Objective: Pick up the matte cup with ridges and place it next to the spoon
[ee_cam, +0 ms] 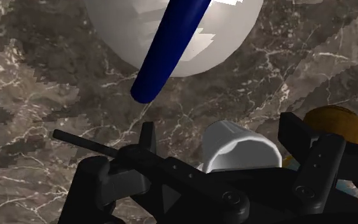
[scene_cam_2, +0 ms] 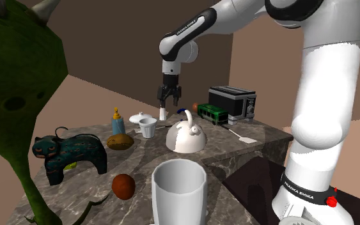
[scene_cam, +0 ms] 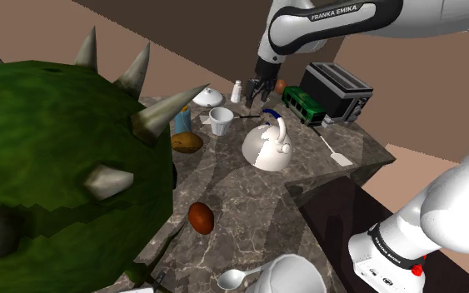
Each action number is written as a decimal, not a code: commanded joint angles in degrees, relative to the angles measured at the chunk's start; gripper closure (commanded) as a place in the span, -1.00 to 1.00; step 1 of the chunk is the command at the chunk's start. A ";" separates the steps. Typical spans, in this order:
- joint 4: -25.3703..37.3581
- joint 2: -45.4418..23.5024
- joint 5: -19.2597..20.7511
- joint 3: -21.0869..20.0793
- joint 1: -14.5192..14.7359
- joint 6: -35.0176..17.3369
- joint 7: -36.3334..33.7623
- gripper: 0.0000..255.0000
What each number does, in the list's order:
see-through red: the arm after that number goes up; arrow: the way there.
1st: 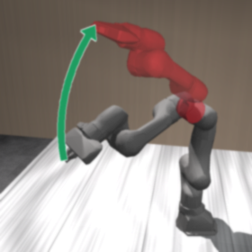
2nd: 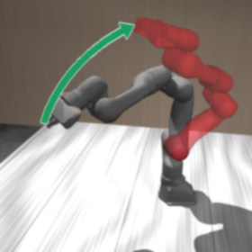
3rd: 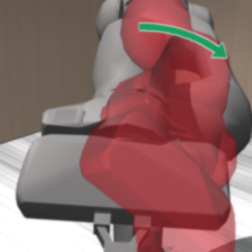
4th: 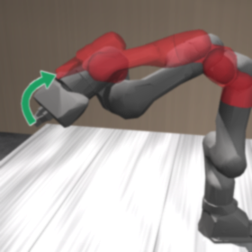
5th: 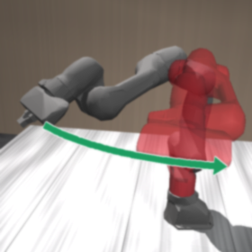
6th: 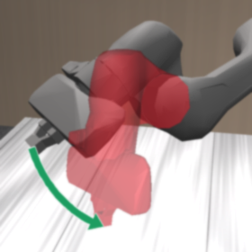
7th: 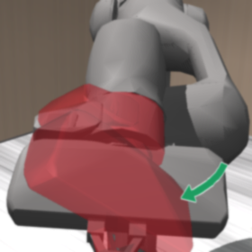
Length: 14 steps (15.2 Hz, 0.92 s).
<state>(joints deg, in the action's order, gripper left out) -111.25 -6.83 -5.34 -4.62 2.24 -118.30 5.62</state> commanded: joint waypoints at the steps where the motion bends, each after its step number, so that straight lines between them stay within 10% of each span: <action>1: 4.20 -4.72 -0.16 -0.14 0.16 -0.48 0.03 -1.00; 8: 20.49 -20.80 -0.39 -0.59 0.86 -0.03 0.01 -1.00; 14: 18.67 -22.69 -0.40 -0.66 1.19 -3.76 0.03 -1.00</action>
<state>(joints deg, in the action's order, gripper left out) -92.37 -29.13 -5.74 -5.25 3.31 -121.42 5.74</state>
